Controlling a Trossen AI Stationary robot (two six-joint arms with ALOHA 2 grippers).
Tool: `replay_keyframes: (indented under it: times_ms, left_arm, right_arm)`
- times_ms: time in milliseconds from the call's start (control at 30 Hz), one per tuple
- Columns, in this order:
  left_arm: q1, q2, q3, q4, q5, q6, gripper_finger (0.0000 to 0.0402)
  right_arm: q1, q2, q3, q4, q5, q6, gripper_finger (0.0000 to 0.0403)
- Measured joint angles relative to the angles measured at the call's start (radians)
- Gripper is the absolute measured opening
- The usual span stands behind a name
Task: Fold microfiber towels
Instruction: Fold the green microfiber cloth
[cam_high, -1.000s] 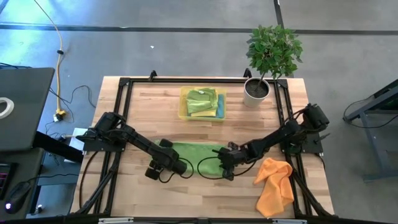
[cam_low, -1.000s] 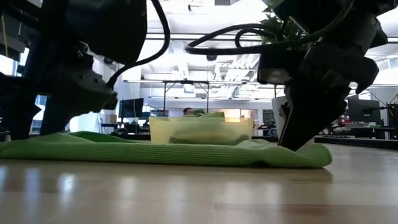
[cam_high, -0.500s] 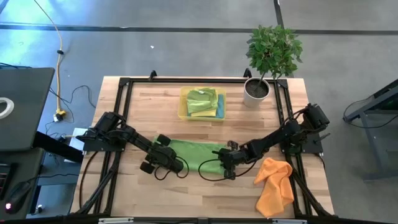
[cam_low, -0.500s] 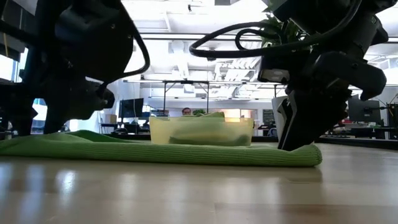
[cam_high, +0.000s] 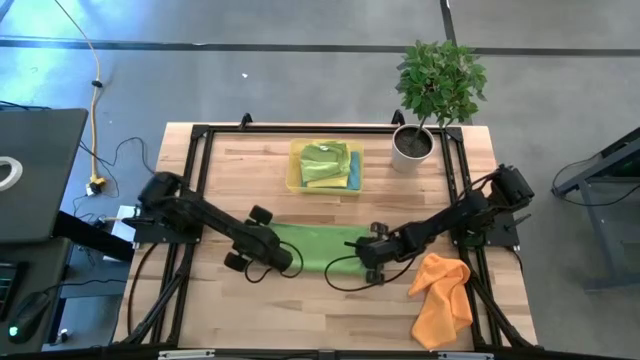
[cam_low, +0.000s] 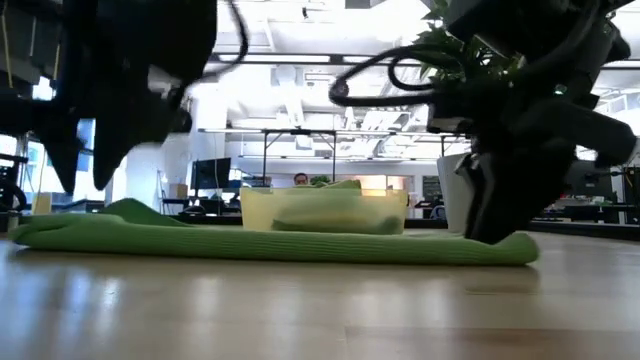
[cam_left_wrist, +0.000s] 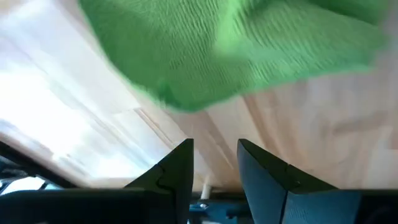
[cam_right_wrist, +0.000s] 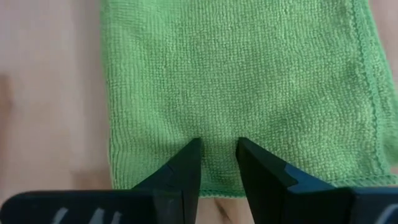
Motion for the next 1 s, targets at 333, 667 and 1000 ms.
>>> replay_keyframes:
  times_ms: [333, 667, 1000]
  left_arm:
    - [0.002, -0.161, 0.033, 0.350, 0.285, -0.163, 0.0113]
    - [0.034, -0.113, -0.026, 0.500, 0.258, -0.230, 0.0113]
    - [0.049, -0.113, -0.164, 0.480, 0.215, -0.274, 0.0113]
  right_arm:
    - [-0.002, -0.207, -0.004, -0.118, 0.025, 0.057, 0.0103]
    - [0.010, -0.117, -0.004, -0.045, 0.012, 0.125, 0.0103]
    - [0.031, -0.013, 0.003, 0.016, 0.000, 0.147, 0.0103]
